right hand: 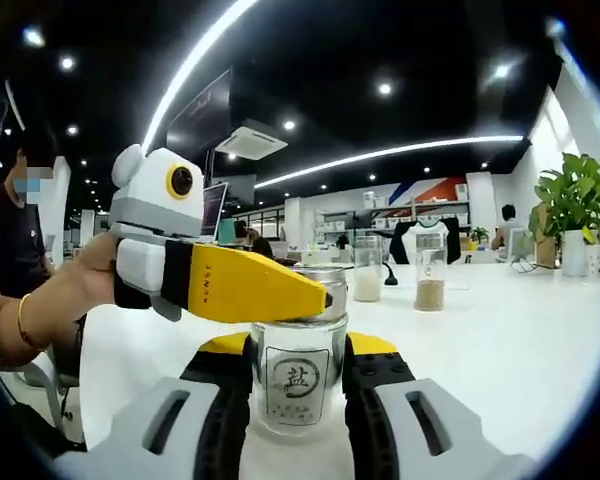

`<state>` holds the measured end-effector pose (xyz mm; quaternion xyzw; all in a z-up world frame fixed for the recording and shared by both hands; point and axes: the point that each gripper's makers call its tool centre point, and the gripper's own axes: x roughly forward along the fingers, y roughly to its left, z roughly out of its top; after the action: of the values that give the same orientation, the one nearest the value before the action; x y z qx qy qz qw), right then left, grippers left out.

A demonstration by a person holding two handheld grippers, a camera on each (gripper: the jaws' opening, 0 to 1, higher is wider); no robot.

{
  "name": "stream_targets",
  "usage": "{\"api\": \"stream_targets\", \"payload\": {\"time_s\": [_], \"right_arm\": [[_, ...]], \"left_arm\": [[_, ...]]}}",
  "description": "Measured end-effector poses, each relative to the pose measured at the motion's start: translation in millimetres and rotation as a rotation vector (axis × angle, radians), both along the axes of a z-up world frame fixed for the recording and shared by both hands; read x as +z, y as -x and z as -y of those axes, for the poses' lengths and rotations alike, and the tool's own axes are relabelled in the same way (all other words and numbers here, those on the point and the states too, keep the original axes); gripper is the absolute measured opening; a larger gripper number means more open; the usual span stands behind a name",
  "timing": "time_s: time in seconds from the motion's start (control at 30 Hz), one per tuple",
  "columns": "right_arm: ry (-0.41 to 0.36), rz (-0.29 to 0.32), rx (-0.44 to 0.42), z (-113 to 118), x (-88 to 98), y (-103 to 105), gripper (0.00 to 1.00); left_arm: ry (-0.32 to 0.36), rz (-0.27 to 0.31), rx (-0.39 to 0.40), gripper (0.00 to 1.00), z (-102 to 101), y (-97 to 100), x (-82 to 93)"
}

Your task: Rotate the seasoning bottle until the label or dispensing opening points toward the visible target arrow and the bottle remains upright within the marked orientation range

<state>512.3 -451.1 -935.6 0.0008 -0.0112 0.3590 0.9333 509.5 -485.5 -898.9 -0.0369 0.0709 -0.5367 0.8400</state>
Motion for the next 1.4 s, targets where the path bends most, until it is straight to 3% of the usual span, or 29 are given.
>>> {"api": "stream_targets", "payload": {"time_s": [0.27,0.37,0.6,0.9,1.07,1.4], "right_arm": [[0.019,-0.004,-0.014,1.5,-1.9,-1.8,0.32],[0.014,-0.001,-0.020,2.7,-1.0,-2.3,0.32],[0.009,0.015,-0.048,7.0,1.9,-5.0,0.32],[0.003,0.034,-0.058,9.0,5.0,-5.8,0.32],[0.000,0.038,-0.061,10.0,5.6,-6.3,0.32],[0.003,0.037,-0.069,11.9,5.1,-7.2,0.32]], "left_arm": [[-0.005,-0.035,0.115,0.35,-1.6,-6.9,-4.4],[0.007,-0.071,0.196,0.39,-6.5,-13.5,-6.3],[0.003,-0.058,0.268,0.40,-2.4,-10.1,-7.1],[0.029,-0.107,0.313,0.45,-4.1,-11.3,-8.5],[-0.014,-0.103,0.356,0.48,-5.7,-12.1,-14.9],[0.044,-0.158,0.409,0.51,-8.6,-10.6,-15.4]]}}
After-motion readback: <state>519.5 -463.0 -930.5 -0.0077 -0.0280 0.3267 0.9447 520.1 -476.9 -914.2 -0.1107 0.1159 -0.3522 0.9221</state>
